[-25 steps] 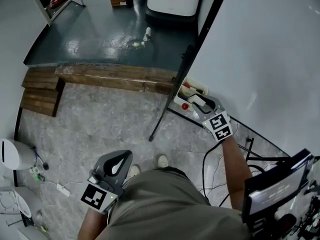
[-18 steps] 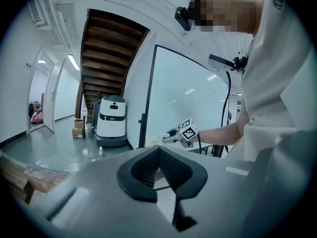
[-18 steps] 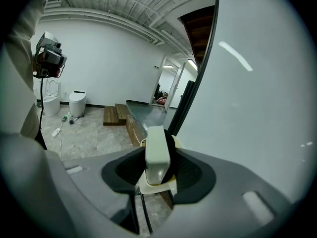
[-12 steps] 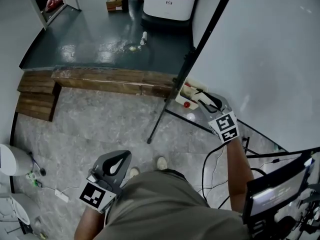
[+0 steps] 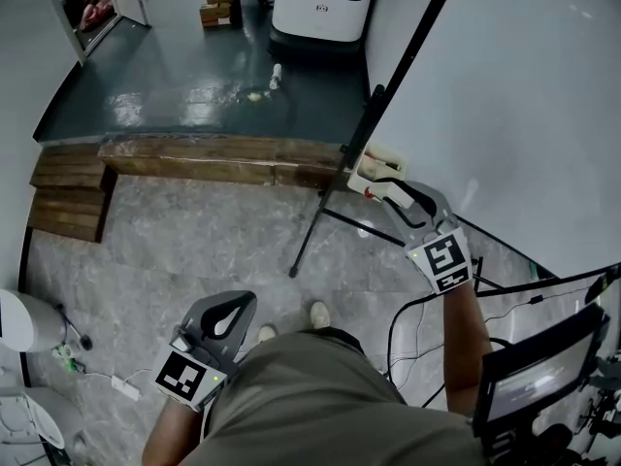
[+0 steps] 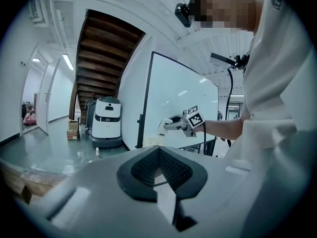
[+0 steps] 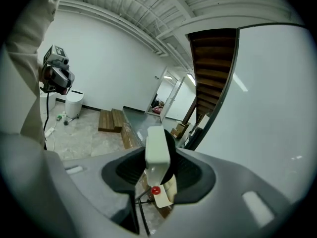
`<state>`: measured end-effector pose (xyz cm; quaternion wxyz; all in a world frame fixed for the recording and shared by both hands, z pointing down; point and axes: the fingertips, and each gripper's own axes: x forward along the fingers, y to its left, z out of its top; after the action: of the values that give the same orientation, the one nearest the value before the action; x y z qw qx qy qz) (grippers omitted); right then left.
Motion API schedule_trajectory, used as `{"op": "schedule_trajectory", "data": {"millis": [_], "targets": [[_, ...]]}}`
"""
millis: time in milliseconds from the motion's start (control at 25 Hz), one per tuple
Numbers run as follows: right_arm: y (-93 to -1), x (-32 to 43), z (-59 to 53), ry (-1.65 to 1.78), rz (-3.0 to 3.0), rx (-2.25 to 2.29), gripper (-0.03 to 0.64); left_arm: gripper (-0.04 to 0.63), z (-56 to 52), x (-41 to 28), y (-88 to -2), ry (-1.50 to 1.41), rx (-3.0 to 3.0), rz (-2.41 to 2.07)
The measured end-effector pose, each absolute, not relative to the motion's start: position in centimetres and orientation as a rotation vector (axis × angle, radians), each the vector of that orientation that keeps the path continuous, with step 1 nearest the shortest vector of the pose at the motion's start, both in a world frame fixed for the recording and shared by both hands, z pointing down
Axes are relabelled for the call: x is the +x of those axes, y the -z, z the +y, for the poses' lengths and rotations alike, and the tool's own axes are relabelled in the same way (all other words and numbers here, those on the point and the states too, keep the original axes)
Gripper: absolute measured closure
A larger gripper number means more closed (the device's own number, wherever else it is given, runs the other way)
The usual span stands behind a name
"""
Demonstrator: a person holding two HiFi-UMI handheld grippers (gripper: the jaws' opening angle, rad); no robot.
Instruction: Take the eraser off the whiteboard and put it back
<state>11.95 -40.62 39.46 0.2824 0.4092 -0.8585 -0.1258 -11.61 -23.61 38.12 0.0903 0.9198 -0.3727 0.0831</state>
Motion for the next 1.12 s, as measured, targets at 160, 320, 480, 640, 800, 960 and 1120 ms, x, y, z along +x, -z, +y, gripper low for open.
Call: {"op": "schedule_trajectory", "data": {"millis": [160,320,480,640,800,960,1120], "targets": [[-37.4,8.4,-36.3,0.372,-2.298,1.107,0.453,0.589,-21.1,-14.5,-37.8,-0.232,2.762,-1.074],[-36.2,6.9,-33.5,0.386,-2.303,1.110,0.454,0.589,-20.0,-15.3,-38.1,-0.235,2.777,-1.048],[-35.7,6.5,-31.6,0.392,-2.325,1.098,0.454,0.590,-20.2,-14.5,-38.5,-0.245,2.788,-1.028],[-34.9,5.2,-28.8,0.392,-2.347,1.085,0.454,0.589,-19.7,-14.4,-38.9,-0.256,2.800,-1.014],[-34.3,3.7,-26.1,0.385,-2.353,1.084,0.454,0.589,-18.8,-15.1,-39.0,-0.260,2.816,-1.002],[-33.6,2.6,-24.3,0.399,-2.347,1.072,0.454,0.589,-18.2,-15.6,-39.3,-0.266,2.825,-0.979],[-33.0,1.9,-22.9,0.407,-2.345,1.076,0.454,0.591,-17.5,-15.7,-39.4,-0.279,2.856,-0.975]]}}
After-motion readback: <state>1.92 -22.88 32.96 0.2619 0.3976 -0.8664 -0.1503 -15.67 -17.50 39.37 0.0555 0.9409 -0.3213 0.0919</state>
